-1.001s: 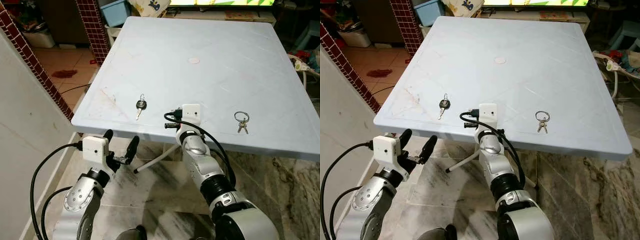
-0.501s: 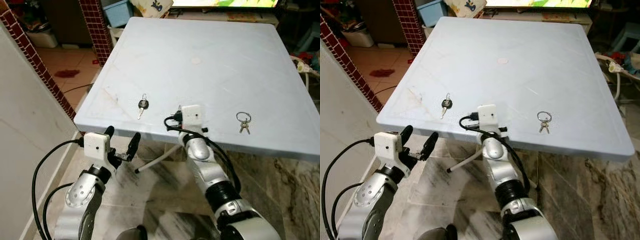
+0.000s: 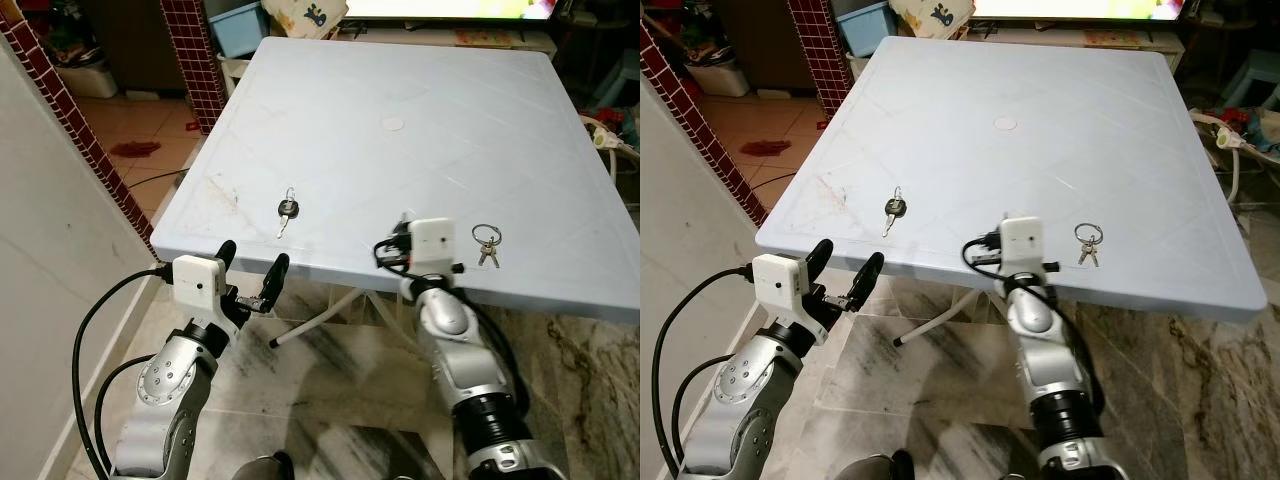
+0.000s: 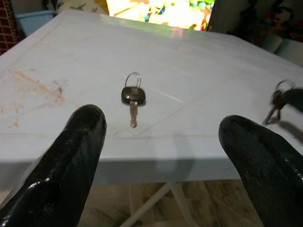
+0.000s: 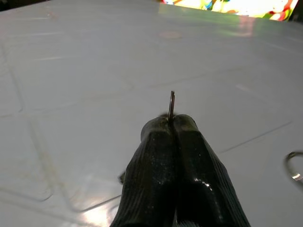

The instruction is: Hang keys on a hook

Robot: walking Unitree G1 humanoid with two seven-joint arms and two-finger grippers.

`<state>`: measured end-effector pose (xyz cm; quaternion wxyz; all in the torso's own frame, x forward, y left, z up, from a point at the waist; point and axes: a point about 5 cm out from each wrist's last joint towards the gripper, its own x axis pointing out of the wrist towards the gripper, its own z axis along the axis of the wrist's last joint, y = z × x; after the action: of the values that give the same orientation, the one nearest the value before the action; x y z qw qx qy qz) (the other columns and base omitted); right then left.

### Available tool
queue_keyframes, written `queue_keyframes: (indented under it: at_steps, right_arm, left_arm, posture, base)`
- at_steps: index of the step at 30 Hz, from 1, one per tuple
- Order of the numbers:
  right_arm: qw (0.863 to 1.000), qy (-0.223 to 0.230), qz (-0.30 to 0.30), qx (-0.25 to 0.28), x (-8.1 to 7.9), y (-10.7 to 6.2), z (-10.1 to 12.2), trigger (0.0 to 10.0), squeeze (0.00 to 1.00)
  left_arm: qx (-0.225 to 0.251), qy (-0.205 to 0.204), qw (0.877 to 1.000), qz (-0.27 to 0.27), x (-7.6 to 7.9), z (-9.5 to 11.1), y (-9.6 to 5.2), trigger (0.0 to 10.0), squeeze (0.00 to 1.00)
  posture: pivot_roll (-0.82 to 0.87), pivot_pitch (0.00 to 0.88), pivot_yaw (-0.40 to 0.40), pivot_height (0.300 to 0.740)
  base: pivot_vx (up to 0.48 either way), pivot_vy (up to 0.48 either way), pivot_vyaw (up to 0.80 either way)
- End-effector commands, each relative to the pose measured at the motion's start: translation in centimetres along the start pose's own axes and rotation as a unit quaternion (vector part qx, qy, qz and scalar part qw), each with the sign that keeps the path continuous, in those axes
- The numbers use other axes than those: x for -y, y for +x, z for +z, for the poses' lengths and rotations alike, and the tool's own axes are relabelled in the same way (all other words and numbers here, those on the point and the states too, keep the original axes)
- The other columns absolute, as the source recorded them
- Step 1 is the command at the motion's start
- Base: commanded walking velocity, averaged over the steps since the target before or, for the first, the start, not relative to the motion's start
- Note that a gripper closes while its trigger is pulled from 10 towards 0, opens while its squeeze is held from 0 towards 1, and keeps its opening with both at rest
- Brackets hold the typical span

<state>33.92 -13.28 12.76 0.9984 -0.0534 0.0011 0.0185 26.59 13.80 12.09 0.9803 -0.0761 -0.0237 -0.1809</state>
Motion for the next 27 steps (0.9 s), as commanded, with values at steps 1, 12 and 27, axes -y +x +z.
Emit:
queue_keyframes:
  at_steps: [1,12,27]
  right_arm:
    - [1.000,0.001,0.001,0.008,0.2,0.0,0.8,10.0,0.00]
    - [0.998,0.018,0.003,0.060,1.3,0.2,3.9,10.0,0.00]
    - [0.997,-0.014,0.040,0.058,0.2,-0.6,4.8,10.0,0.00]
  left_arm:
    - [0.000,0.013,1.000,0.012,-0.4,0.1,0.2,10.0,0.00]
    - [0.004,0.051,0.995,0.091,-1.7,-0.1,0.5,10.0,0.00]
    - [0.005,0.083,0.984,0.156,-2.2,-0.3,0.6,10.0,0.00]
  posture:
    - [0.01,0.096,0.040,0.740]
    - [0.00,0.099,0.029,0.740]
    - [0.00,0.112,0.028,0.740]
  base:
    - [0.000,0.000,0.00]
    - [0.000,0.000,0.00]
    - [0.000,0.000,0.05]
